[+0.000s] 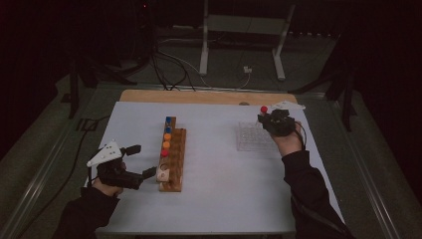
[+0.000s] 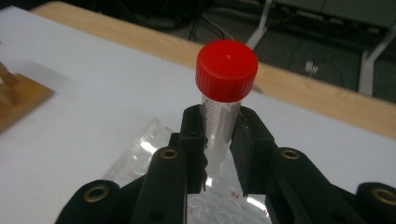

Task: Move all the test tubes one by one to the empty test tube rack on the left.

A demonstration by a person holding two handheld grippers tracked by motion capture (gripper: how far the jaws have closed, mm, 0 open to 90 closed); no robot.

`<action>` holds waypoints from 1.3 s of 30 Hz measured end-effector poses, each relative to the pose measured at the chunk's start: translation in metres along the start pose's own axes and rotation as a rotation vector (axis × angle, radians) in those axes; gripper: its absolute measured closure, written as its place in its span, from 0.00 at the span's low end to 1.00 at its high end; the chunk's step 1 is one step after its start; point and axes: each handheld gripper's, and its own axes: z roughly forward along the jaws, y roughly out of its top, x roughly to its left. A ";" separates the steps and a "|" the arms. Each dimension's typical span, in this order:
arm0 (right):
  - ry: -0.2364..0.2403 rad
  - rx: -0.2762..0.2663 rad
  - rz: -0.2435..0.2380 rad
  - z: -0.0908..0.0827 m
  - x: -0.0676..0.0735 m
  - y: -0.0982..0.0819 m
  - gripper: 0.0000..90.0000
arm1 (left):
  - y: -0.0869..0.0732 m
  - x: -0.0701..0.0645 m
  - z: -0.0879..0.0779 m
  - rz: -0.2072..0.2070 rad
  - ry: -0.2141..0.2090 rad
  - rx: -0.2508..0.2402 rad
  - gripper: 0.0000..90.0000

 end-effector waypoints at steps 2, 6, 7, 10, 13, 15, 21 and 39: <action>0.004 -0.018 -0.015 -0.009 0.003 0.005 0.83 | 0.004 -0.002 0.001 0.009 -0.011 0.002 0.01; 0.021 -0.039 -0.048 -0.022 0.010 0.012 0.83 | 0.011 -0.007 0.003 0.024 -0.040 0.003 0.01; 0.031 -0.042 -0.057 -0.026 0.013 0.013 0.83 | 0.013 -0.008 0.004 0.025 -0.045 -0.001 0.01; 0.058 -0.050 -0.072 -0.033 0.020 0.014 0.83 | 0.019 -0.011 0.007 0.035 -0.061 0.002 0.01; 0.084 -0.048 -0.094 -0.038 0.030 0.012 0.83 | 0.025 -0.014 0.012 0.052 -0.073 0.010 0.01; 0.102 -0.045 -0.109 -0.041 0.036 0.009 0.83 | 0.028 -0.015 0.014 0.060 -0.086 0.014 0.01; 0.172 -0.020 -0.158 -0.045 0.059 0.000 0.83 | 0.037 -0.021 0.023 0.077 -0.100 0.030 0.01; 0.408 0.032 -0.267 -0.050 0.138 -0.027 0.83 | 0.059 -0.045 0.059 0.106 -0.160 0.021 0.02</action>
